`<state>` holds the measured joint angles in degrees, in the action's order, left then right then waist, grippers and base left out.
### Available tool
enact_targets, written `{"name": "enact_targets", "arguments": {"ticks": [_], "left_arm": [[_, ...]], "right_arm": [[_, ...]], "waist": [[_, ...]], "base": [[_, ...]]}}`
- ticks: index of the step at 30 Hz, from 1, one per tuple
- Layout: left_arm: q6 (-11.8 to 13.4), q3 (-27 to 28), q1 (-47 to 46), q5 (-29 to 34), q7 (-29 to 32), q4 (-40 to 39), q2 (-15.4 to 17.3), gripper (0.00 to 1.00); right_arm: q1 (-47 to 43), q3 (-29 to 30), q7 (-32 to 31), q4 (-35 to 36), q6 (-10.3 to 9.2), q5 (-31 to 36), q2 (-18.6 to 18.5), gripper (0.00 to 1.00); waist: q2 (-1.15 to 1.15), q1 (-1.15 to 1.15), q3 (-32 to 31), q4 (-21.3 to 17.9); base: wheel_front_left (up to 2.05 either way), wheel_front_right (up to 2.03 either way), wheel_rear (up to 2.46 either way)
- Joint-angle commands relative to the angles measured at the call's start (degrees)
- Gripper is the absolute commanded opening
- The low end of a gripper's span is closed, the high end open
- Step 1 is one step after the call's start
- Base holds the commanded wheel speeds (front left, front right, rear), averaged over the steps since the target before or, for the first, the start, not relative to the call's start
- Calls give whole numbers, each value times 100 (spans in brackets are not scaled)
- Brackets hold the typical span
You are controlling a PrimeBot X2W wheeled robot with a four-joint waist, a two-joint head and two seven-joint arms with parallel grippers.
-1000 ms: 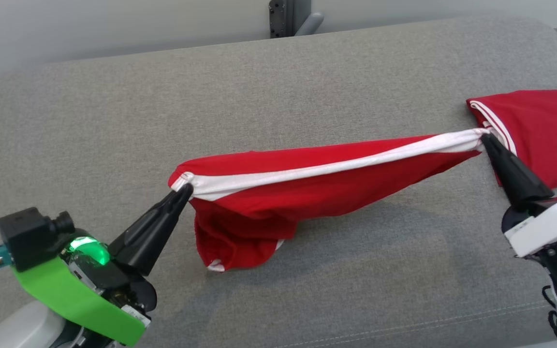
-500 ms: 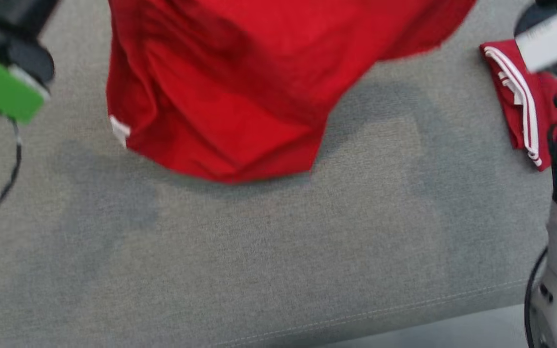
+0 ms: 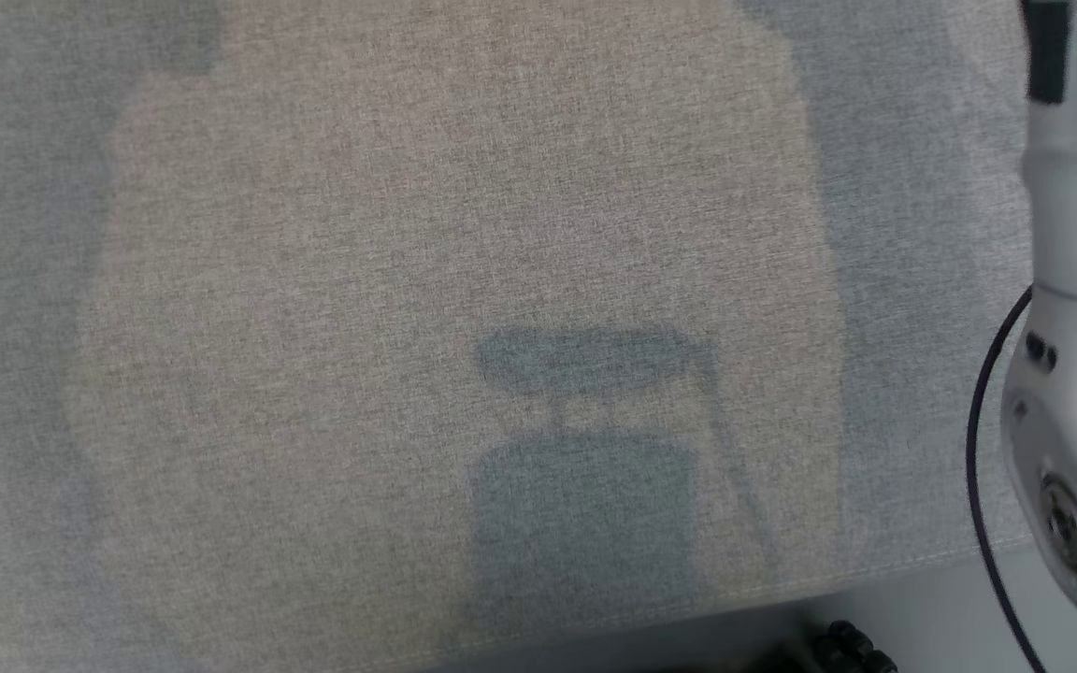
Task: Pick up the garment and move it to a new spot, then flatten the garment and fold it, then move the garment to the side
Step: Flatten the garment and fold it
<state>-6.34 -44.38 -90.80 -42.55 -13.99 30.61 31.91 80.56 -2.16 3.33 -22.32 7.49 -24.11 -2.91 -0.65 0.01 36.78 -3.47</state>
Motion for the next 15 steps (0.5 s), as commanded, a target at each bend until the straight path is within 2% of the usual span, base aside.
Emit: {"name": "enact_targets", "arguments": {"ticks": [1, 3, 5, 7, 12, 15], "left_arm": [[-54, -118, 187, 210, -81, 53, -42, 0], [-89, -134, 577, 347, -118, 12, -79, 0], [-104, 99, 1133, 443, -121, -300, -101, 0], [-114, 368, 1892, 522, -122, -654, -107, 0], [-117, 509, 3786, 615, -124, -1440, -90, 0], [-119, 600, 4783, 565, -123, -1699, -237, 0]], "right_arm": [[-293, -167, 204, -85, -1, 12, -4, 0], [-818, -486, 480, -146, -1, -63, -4, 0], [-1429, -847, 699, -95, 0, -180, -10, 0], [-2154, -1067, 824, -66, -1, -293, -207, 0], [-3857, -1377, 975, 81, -4, -776, -549, 0], [-4728, -1457, 1033, 217, -4, -956, -754, 0]], "waist": [[65, -1, 381, 84], [65, -1, 373, 87], [65, -1, 328, 82], [65, -1, 241, 93], [65, -1, -249, 167], [65, -1, -695, 184]], "base": [[0, 0, 0], [0, 0, 0], [0, 0, 0], [0, 0, 0], [0, 0, 0], [0, 0, 0]]}}
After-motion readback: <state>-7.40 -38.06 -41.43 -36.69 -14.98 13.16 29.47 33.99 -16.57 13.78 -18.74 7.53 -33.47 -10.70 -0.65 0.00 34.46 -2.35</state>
